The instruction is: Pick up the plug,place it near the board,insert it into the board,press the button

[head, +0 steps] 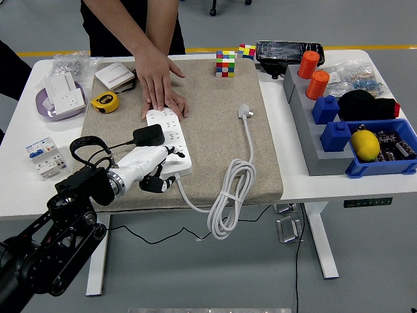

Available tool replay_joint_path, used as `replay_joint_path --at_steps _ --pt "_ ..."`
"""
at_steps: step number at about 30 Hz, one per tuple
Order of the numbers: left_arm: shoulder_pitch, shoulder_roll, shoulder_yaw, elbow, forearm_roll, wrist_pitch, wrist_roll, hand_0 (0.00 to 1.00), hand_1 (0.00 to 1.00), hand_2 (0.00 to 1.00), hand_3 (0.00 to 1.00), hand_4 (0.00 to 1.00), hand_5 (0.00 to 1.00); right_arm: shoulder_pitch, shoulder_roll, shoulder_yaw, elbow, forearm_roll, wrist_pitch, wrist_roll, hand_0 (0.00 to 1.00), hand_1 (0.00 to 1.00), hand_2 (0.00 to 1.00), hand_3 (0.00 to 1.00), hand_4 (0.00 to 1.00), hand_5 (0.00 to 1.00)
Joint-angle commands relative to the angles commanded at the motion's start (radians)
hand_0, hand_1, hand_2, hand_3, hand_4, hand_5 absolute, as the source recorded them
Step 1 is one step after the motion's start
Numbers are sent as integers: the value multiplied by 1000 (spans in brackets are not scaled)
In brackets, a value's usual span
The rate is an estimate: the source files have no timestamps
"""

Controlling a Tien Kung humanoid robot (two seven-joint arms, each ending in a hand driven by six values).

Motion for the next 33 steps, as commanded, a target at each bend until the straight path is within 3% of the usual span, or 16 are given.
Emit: replay_joint_path --at_steps 33 --pt "-26 4 -1 104 0 17 -27 156 28 139 776 579 2 8 0 6 0 1 0 0 867 806 778 790 998 944"
